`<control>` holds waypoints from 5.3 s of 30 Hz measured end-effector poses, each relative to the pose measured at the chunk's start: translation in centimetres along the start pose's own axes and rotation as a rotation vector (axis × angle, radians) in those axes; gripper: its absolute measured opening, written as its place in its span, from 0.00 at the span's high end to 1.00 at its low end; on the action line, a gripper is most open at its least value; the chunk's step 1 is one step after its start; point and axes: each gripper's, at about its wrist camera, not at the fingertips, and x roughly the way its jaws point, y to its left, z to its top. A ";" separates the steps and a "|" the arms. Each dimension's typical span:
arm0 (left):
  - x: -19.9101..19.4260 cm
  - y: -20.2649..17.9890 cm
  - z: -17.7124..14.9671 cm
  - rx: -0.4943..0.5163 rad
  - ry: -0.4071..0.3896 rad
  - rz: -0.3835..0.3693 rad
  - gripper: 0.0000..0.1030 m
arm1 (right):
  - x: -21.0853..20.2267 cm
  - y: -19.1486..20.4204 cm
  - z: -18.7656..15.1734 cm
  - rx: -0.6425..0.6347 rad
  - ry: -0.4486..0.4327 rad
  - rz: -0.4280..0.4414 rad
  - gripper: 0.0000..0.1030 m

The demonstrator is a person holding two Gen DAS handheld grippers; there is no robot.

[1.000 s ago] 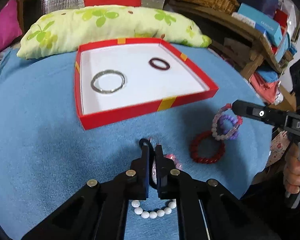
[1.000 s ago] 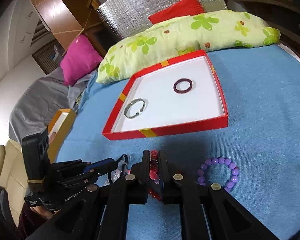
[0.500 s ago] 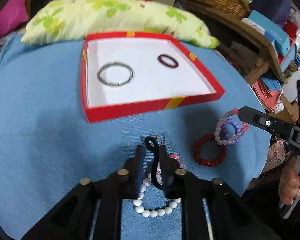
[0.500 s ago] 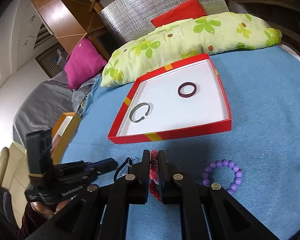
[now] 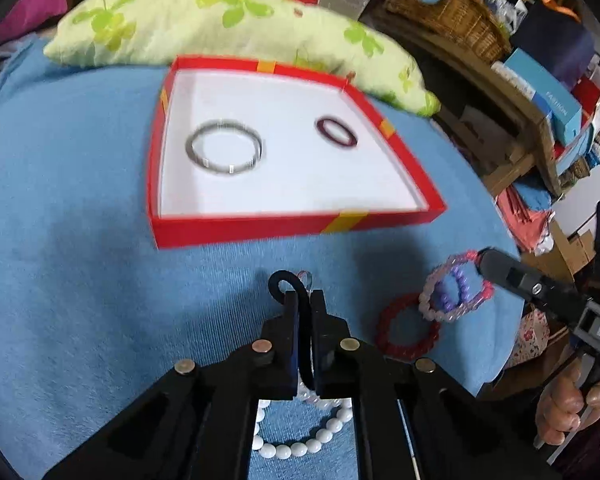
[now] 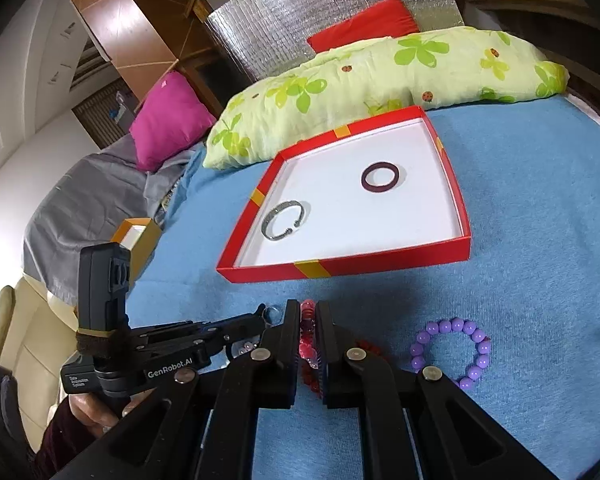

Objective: Organize jewelry

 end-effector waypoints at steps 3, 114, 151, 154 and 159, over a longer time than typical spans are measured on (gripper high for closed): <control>-1.4 -0.1 0.5 0.007 -0.049 -0.020 0.95 | -0.4 0.2 0.2 -0.004 -0.015 0.014 0.92; -2.9 -1.6 -6.0 0.169 -0.012 0.363 0.33 | 1.9 -1.9 -4.4 -0.014 0.260 -0.104 0.65; -1.5 4.1 -2.2 -0.012 -0.018 0.314 0.90 | 4.9 -0.3 -3.6 0.020 0.158 -0.245 0.90; -1.3 4.4 -2.5 -0.014 -0.007 0.323 0.90 | 4.9 -0.2 -3.6 0.023 0.161 -0.235 0.90; -1.2 4.3 -2.8 -0.005 -0.002 0.318 0.87 | 5.5 0.3 -3.8 -0.012 0.176 -0.266 0.87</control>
